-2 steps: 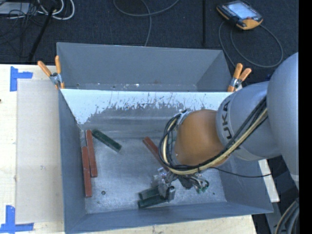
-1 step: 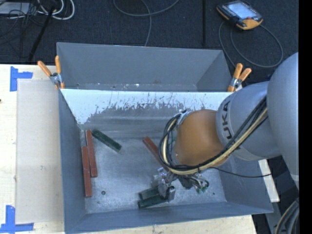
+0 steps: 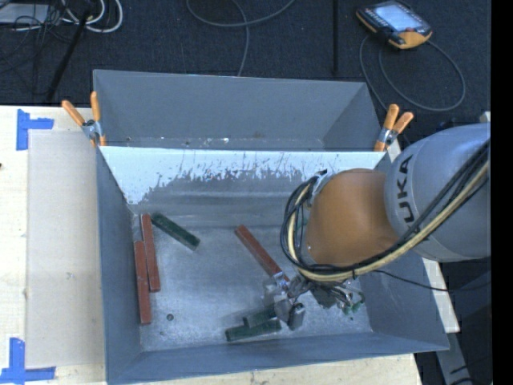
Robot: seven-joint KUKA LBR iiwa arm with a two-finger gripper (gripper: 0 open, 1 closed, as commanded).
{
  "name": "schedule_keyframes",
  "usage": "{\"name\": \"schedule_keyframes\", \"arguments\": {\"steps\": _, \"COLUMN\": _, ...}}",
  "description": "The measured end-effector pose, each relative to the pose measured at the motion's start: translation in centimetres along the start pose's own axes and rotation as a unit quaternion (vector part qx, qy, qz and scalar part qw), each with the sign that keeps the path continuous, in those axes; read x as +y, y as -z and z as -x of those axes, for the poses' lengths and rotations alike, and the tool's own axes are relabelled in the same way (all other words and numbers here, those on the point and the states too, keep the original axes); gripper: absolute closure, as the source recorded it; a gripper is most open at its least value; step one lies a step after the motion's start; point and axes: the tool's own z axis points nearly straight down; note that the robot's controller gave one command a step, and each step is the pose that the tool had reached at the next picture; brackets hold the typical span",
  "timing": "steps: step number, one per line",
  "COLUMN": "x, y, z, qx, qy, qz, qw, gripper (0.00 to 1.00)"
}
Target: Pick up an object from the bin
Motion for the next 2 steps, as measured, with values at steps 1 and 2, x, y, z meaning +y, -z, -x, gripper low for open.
{"name": "schedule_keyframes", "arguments": {"steps": 1, "x": -0.1, "y": 3.0, "z": -0.8, "qx": -0.0047, "qy": 0.003, "qz": -0.002, "qw": 1.0, "gripper": 1.0}}
{"name": "schedule_keyframes", "arguments": {"steps": 2, "x": 0.1, "y": 12.3, "z": -0.5, "qx": -0.004, "qy": 0.016, "qz": -0.001, "qw": 0.9999, "gripper": 1.0}}
